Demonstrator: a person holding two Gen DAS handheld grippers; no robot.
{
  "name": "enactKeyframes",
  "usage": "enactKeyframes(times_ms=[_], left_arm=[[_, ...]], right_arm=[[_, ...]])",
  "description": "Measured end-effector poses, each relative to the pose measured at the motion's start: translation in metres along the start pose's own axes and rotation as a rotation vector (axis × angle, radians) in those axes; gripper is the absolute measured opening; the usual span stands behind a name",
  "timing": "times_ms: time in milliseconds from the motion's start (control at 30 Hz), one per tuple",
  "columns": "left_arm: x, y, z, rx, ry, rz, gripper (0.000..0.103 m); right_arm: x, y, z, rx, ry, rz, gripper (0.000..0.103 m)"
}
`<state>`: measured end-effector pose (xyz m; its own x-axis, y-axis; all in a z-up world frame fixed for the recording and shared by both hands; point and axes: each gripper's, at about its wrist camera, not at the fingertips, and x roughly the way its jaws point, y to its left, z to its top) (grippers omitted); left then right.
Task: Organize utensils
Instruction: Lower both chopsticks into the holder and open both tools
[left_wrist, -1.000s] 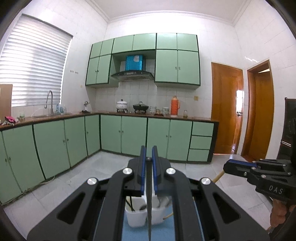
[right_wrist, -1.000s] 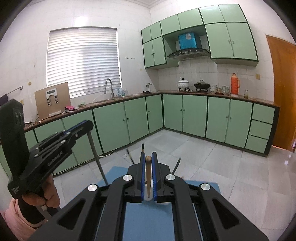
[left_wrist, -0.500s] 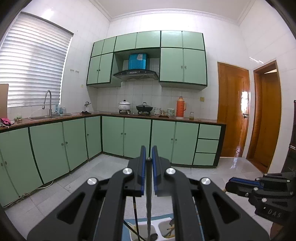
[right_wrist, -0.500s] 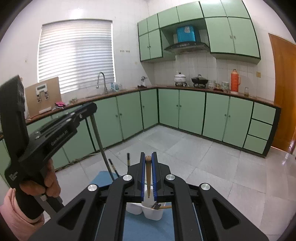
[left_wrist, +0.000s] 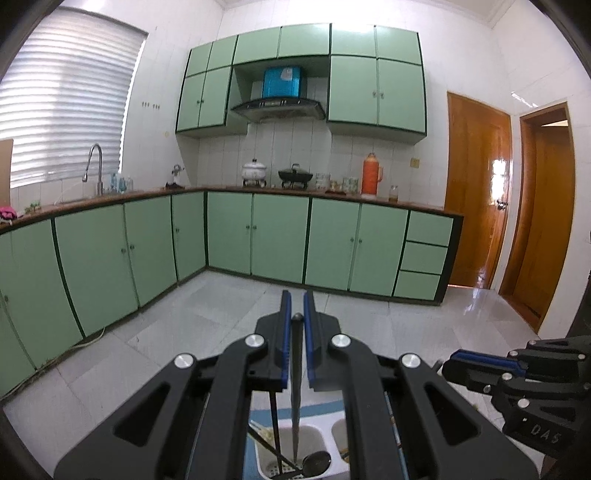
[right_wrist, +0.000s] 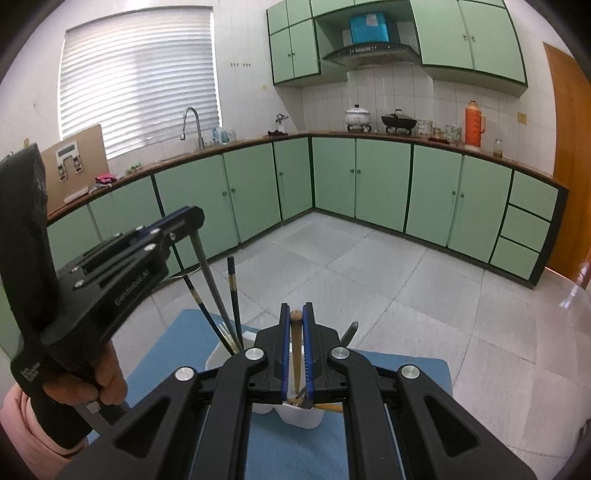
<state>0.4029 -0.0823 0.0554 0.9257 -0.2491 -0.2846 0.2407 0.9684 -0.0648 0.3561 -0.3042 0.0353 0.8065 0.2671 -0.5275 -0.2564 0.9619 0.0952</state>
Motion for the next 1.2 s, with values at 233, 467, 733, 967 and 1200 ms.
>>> enactKeyframes(times_ms=[233,467,733,967,1200], left_arm=[[0.01,0.003,-0.024,0.004,0.057,0.007,0.006],[0.015,0.005,-0.039,0.009,0.09,0.014,0.006],[0.011,0.006,-0.04,0.004,0.106,-0.001,0.006],[-0.005,0.009,-0.033,-0.002,0.071,-0.007,0.026],[-0.042,0.013,-0.025,-0.027,0.002,0.013,0.059]], right_arm=[[0.015,0.001,-0.009,0.007,0.042,0.006,0.007],[0.021,0.006,-0.016,0.004,0.054,0.002,0.007],[0.02,0.005,-0.014,0.001,0.06,0.002,0.007],[0.012,0.006,-0.013,-0.001,0.045,-0.002,0.015],[-0.016,0.0,-0.016,0.013,-0.013,-0.022,0.023]])
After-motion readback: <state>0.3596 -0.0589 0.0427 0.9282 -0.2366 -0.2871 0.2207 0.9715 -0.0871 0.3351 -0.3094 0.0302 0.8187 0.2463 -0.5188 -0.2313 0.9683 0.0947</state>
